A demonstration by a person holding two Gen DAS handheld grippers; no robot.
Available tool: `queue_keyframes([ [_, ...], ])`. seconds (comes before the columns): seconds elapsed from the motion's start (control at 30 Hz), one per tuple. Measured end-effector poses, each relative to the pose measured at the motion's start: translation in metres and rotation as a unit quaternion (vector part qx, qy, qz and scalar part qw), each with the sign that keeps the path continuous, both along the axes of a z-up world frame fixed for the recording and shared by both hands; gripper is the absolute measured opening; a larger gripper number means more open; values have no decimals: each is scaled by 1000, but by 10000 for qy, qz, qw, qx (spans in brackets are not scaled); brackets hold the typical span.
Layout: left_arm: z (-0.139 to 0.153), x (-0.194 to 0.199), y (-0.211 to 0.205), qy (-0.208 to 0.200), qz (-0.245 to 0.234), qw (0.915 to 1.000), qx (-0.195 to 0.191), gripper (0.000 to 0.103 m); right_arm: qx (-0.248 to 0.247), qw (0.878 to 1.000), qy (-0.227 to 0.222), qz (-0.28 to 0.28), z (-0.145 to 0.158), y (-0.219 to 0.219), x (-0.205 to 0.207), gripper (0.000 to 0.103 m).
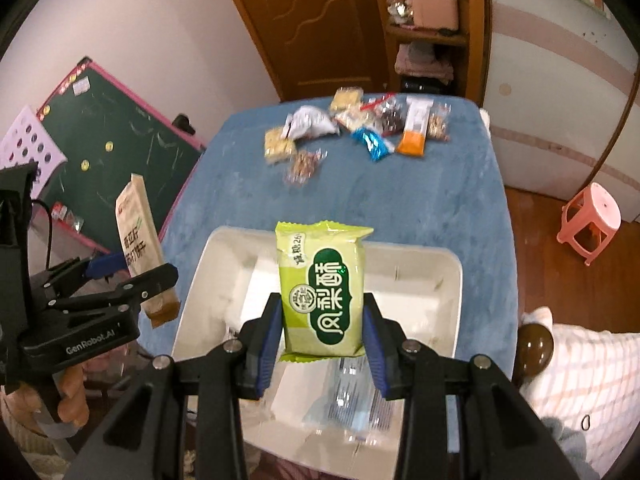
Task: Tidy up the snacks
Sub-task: 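Carry the brown bag with the left tool while the right tool carries the green packet into the tray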
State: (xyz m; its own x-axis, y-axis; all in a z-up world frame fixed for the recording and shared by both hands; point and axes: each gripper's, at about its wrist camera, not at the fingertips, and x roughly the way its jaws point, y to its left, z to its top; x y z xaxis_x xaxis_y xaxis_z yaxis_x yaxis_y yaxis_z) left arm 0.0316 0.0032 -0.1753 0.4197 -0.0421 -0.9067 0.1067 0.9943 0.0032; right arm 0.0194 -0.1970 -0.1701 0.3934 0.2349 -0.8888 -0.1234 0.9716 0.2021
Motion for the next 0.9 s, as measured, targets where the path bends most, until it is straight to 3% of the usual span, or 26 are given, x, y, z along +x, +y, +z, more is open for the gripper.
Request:
queue_keyframes([
  [0.33, -7, -17, -24, -128, -239, 9991, 338, 70, -67, 9999, 128, -79, -2, -2, -17, 42],
  [0.47, -1, -22, -28, -254, -269, 9987, 358, 96, 15, 9998, 50, -216, -1, -9, -22, 60],
  [0.9, 9, -35, -29, -358, -158, 9986, 354, 96, 61, 9997, -102, -223, 4, -9, -35, 67],
])
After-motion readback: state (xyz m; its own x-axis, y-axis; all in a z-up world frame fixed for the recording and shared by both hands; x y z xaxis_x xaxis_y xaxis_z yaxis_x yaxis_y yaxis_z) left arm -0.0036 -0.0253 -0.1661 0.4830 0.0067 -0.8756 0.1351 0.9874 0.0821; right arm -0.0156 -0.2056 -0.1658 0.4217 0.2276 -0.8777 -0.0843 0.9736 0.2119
